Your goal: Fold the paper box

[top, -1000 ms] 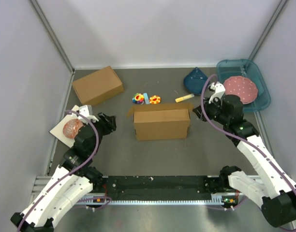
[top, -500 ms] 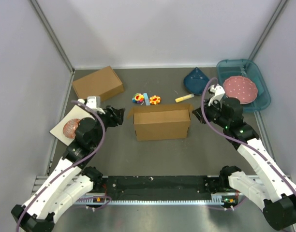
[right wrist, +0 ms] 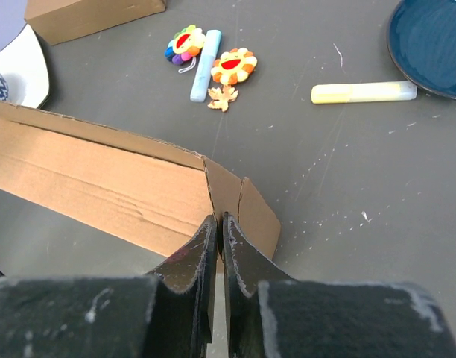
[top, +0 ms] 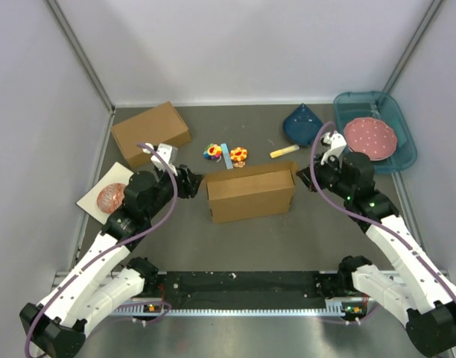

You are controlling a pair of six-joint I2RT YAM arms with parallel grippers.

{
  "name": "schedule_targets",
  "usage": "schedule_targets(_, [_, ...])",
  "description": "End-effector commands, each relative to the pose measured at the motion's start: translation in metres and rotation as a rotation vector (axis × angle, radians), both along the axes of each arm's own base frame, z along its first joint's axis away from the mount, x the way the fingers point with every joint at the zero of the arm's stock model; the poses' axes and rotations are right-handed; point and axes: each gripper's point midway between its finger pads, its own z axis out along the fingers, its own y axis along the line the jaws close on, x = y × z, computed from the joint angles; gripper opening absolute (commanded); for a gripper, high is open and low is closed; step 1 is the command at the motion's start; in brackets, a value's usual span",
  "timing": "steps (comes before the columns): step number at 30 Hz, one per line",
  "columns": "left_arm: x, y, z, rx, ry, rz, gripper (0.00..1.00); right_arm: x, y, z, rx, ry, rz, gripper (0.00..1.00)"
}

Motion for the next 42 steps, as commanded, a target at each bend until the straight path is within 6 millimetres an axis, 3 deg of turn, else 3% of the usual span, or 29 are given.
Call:
schedule_targets(1, [0.001,-0.003,0.007,0.017,-0.027,-0.03,0.55,-0.002,0.003,0.006,0.017,-0.015,0.005,0.04])
schedule_targets(6, [-0.004,-0.008,0.003,0.022,-0.009,-0.068,0.43,-0.002,0.005,0.009,0.027,-0.012,0.01,0.04])
schedule_targets(13, [-0.013,-0.008,0.002,0.042,0.017,-0.099,0.53,-0.001,0.005,0.008,0.026,-0.006,0.009,0.04])
schedule_targets(18, [-0.018,-0.006,-0.003,0.067,0.025,-0.116,0.53,-0.001,0.006,0.008,0.029,-0.002,0.011,0.03])
schedule_targets(22, [-0.022,-0.009,-0.007,0.058,0.037,-0.134,0.42,-0.001,0.007,0.009,0.033,0.001,0.011,0.03])
schedule_targets(27, [-0.025,-0.018,0.001,0.003,0.026,-0.173,0.16,-0.002,0.01,0.012,0.062,0.023,0.008,0.02])
schedule_targets(30, [-0.023,-0.02,0.0,0.0,0.033,-0.175,0.09,-0.003,0.012,0.013,0.086,0.052,0.002,0.0])
schedule_targets(36, [-0.016,-0.017,-0.006,0.015,0.042,-0.141,0.0,-0.004,0.019,0.019,0.153,0.123,-0.008,0.0])
schedule_targets(42, [-0.011,-0.015,-0.01,0.029,0.046,-0.121,0.0,-0.006,0.025,0.013,0.146,0.138,0.004,0.0])
